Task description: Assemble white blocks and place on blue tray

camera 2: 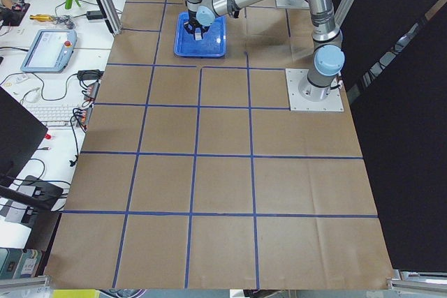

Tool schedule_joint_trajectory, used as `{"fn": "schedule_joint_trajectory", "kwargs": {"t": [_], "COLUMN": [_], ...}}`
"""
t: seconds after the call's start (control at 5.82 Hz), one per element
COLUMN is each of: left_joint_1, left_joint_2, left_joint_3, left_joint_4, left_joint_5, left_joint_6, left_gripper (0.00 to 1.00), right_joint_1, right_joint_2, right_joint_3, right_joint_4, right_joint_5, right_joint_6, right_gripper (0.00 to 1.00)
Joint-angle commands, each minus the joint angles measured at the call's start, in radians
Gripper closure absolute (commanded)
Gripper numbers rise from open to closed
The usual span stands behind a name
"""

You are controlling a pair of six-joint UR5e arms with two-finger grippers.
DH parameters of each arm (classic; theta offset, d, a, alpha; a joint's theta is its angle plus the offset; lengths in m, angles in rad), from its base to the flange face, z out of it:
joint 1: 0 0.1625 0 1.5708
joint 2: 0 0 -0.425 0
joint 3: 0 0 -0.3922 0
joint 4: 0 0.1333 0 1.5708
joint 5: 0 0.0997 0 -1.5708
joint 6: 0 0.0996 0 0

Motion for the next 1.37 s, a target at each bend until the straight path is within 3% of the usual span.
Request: {"fn": "schedule_joint_trajectory", "kwargs": {"t": [0.0,0.17,0.52,0.69,1.03,1.2], "left_joint_1": [-0.032,-0.032,-0.039,-0.042,-0.042,-0.038], "left_joint_2": [-0.02,-0.03,-0.058,-0.06,-0.005,0.056], "left_joint_3": [-0.023,-0.023,-0.024,-0.024,0.003,0.032], "left_joint_4": [0.026,0.054,0.082,0.082,0.041,-0.075], "left_joint_5": [-0.006,-0.006,-0.004,-0.006,-0.001,0.0], "left_joint_6": [0.021,0.021,0.015,0.013,-0.013,-0.023], "left_gripper": [0.93,0.9,0.63,0.19,0.02,0.02], "right_joint_1": [0.0,0.001,0.007,0.008,0.011,0.011], "right_joint_2": [0.009,0.007,0.007,0.007,0.006,0.004], "right_joint_3": [0.007,0.018,0.025,0.027,0.041,0.053], "right_joint_4": [-0.054,-0.116,-0.112,-0.106,-0.103,-0.114], "right_joint_5": [0.001,0.0,0.0,-0.002,-0.002,-0.002], "right_joint_6": [-0.007,0.0,0.004,0.002,-0.004,-0.004], "right_gripper": [0.0,0.0,0.0,0.02,0.15,0.3]}}
